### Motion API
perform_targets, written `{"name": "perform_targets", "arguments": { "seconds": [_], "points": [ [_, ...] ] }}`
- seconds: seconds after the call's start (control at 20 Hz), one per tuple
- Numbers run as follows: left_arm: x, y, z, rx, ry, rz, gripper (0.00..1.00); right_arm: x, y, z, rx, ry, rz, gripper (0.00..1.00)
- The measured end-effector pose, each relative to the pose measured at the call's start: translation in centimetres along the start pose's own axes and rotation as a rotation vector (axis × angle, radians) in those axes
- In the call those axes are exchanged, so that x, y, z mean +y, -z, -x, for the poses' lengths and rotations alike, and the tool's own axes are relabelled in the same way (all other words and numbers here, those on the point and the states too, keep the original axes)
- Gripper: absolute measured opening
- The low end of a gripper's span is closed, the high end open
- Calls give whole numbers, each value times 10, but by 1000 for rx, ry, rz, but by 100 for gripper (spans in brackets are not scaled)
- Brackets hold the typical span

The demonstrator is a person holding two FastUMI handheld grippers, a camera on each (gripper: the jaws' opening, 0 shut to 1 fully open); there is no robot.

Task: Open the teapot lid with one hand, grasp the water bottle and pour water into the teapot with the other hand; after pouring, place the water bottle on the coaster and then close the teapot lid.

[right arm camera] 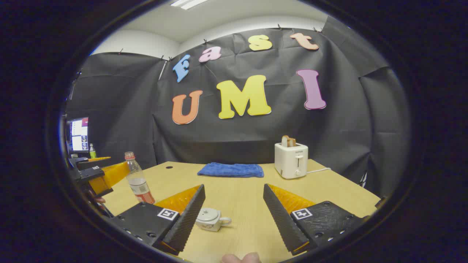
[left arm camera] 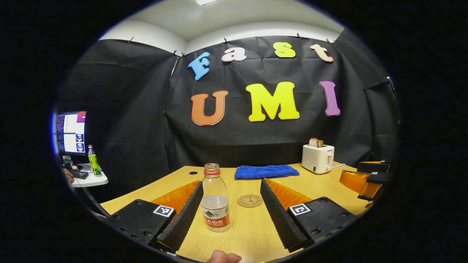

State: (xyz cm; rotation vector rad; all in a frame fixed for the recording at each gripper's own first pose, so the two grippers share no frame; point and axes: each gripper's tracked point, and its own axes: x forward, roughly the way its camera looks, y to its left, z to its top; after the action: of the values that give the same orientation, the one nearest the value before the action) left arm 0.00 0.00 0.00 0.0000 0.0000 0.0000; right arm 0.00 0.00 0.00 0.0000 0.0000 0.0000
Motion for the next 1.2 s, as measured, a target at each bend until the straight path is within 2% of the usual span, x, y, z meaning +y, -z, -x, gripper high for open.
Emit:
{"name": "perform_targets", "arguments": {
  "seconds": [0.4,0.9,1.2],
  "points": [
    [12,9,1,23,-18,36,99,17,13,-2,22,-29,76,96],
    [17,22,1,37,-11,31,98,26,30,-5,47,-21,86,96],
    [25,32,5,58,-12,37,98,44,63,-28,109,-36,73,96]
  ]
}}
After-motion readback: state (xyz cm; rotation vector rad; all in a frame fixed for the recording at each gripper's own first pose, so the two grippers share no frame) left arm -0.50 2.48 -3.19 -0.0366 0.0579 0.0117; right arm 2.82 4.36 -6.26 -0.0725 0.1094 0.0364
